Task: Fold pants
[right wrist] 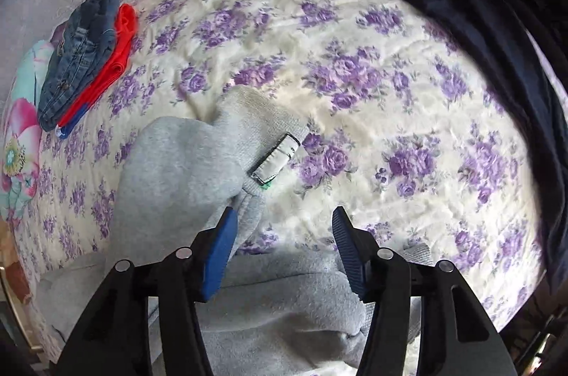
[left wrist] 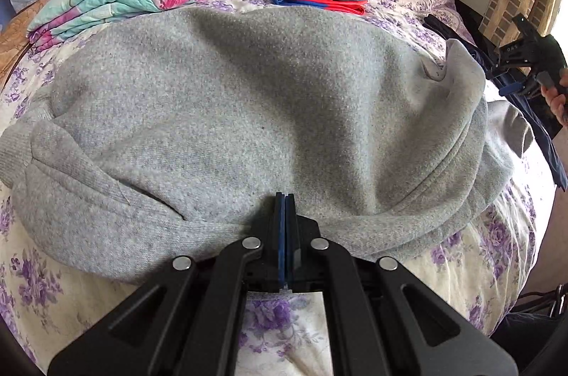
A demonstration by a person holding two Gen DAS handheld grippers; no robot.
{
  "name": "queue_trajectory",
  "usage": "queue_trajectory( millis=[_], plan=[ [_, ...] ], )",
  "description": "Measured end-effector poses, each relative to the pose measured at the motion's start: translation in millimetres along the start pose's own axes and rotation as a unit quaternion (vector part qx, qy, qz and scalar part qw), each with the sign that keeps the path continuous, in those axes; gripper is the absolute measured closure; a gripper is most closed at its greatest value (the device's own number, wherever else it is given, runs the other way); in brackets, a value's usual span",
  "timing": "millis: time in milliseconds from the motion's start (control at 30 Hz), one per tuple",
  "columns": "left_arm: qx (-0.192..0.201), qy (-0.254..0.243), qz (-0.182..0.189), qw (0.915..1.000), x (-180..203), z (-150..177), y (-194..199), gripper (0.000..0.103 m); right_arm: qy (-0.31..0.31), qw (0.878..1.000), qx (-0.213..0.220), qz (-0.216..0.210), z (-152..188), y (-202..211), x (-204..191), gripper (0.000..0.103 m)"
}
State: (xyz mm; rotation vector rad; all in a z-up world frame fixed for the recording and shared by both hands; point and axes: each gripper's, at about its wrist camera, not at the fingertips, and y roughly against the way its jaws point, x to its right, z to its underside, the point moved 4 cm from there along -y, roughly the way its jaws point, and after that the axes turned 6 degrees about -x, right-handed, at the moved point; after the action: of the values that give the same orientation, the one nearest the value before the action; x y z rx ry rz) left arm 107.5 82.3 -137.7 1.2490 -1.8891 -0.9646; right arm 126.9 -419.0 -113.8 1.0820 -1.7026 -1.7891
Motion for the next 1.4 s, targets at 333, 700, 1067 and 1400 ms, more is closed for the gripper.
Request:
queue_trajectory(
  millis=[333,700,1067,1400],
  plan=[
    [0.0,0.0,-0.005,1.0,0.8,-2.1,-1.1,0.103,-0.021,0.986,-0.011,-0.165,-30.6,-50.1,-21.8,0.086],
    [0.001,-0.001,0.0,1.0,0.7,-1.8,-1.0,0.103,0.027,0.973,0.151,-0.171,37.2,112.2,7.5,0.088],
    [-0.005,-0.004,0.002,1.0,2.0,-2.6,-0.3,0.103,-0.069,0.978,0.078,-0.181,98.2,-3.0,118.9,0.088],
    [0.018,-0.059,0.013,0.998,50.3,-25.4,34.8,0.103,-0.076,0.961,0.072,-0.257,122.9,26.3,115.8,0.037]
  ],
)
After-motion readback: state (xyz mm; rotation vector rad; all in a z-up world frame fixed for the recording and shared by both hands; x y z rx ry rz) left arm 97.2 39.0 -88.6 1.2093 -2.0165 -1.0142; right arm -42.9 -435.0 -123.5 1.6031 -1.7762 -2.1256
